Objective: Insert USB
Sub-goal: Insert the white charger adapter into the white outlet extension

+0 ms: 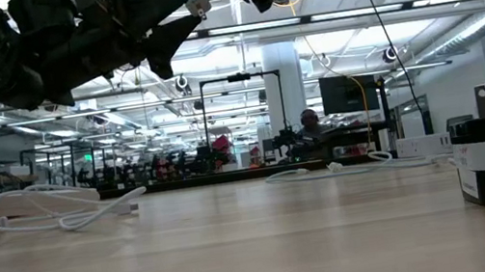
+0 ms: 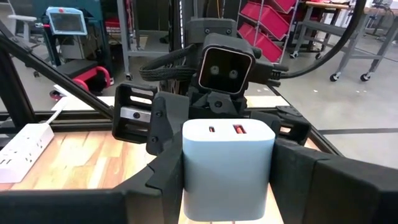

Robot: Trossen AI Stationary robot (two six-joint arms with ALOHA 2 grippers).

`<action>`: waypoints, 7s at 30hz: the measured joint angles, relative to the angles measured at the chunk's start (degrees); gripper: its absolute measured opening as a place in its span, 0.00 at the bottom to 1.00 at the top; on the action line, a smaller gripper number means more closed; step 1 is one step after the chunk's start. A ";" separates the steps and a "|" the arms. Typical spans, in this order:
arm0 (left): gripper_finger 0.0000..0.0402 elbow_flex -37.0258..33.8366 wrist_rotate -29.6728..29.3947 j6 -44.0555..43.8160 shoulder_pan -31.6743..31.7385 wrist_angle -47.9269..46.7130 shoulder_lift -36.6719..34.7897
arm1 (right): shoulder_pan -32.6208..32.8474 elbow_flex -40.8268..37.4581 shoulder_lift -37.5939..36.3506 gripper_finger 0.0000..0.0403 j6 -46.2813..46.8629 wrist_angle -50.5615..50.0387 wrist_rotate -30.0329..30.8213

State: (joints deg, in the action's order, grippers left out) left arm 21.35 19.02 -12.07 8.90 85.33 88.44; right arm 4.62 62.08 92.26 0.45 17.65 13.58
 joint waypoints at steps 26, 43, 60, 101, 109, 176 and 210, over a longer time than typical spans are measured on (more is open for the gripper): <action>0.48 4.37 0.29 4.52 -1.15 -3.88 -0.13 | -0.05 -0.09 -0.03 0.40 3.34 -0.37 -1.69; 0.48 4.91 -1.41 4.99 -1.15 -8.14 -0.31 | -0.09 5.69 -0.23 0.71 -1.40 -10.63 -1.67; 0.48 4.73 -5.02 8.00 -1.13 -14.33 -0.20 | 0.47 22.68 -0.84 0.55 -0.12 -74.58 12.96; 0.48 4.56 -5.83 8.19 2.39 -19.03 -0.09 | -53.05 -13.07 -4.40 0.00 11.08 -62.97 22.63; 0.48 4.56 -5.84 8.07 2.38 -19.03 -0.09 | -52.95 -16.61 -4.68 0.00 11.65 -54.04 16.07; 0.48 4.61 1.13 13.60 6.49 -27.75 -0.09 | -23.75 -15.80 2.22 0.00 4.65 -23.75 -14.71; 0.48 4.63 11.07 14.34 6.45 -30.88 -0.09 | -10.03 -16.06 -5.23 0.33 7.61 1.03 -21.37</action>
State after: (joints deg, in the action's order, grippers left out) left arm 25.98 30.08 2.26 15.35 54.45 88.36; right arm -5.41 46.02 87.02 8.06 18.68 -7.78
